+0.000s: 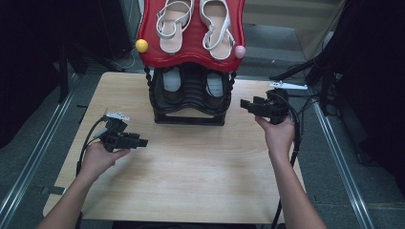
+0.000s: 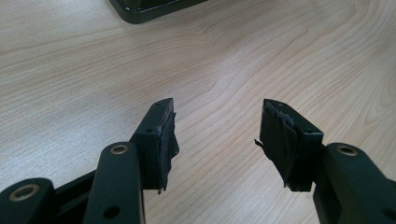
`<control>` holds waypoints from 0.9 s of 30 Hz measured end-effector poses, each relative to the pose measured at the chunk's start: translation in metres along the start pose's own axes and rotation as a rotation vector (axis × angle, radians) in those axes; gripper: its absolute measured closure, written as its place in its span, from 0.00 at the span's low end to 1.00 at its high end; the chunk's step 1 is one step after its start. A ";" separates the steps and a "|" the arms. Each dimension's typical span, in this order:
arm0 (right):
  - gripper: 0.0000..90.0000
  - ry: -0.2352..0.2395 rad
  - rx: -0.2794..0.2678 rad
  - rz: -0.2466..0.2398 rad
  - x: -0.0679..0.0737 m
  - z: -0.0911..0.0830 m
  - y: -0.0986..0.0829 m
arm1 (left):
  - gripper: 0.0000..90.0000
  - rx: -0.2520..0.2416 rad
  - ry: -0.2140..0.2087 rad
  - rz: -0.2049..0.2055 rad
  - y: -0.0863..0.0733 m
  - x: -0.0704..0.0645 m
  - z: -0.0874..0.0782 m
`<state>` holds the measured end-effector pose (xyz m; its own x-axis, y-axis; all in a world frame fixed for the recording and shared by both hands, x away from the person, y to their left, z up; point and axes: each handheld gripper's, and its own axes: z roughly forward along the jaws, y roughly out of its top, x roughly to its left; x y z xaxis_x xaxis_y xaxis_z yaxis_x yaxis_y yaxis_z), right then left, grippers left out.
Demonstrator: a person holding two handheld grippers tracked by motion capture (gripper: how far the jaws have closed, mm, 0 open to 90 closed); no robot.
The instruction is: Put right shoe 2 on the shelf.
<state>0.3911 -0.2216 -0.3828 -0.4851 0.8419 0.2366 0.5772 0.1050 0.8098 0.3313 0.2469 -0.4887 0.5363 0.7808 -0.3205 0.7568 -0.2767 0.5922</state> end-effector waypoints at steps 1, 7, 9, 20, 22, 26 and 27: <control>0.44 0.001 0.003 -0.003 -0.001 0.002 -0.003 | 0.51 0.001 -0.001 0.000 0.000 0.000 0.000; 0.45 0.013 0.003 0.006 -0.009 0.014 -0.015 | 0.51 -0.001 0.005 0.001 0.000 0.001 -0.001; 0.46 0.020 0.004 0.020 -0.013 0.018 -0.019 | 0.51 0.000 0.007 0.001 0.000 0.001 -0.001; 0.46 0.028 0.015 0.037 -0.028 0.037 -0.042 | 0.51 -0.002 0.011 0.007 0.000 0.000 0.001; 0.46 0.029 0.020 0.046 -0.030 0.039 -0.044 | 0.51 -0.002 0.011 0.008 0.000 0.000 0.001; 0.46 0.030 0.022 0.055 -0.032 0.045 -0.052 | 0.51 -0.003 0.012 0.008 0.000 0.000 0.001; 0.46 0.029 0.029 0.055 -0.033 0.046 -0.054 | 0.51 -0.003 0.011 0.008 0.000 0.000 0.001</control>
<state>0.4061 -0.2304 -0.4587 -0.4707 0.8311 0.2961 0.6218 0.0744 0.7796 0.3319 0.2464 -0.4898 0.5382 0.7847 -0.3074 0.7512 -0.2813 0.5971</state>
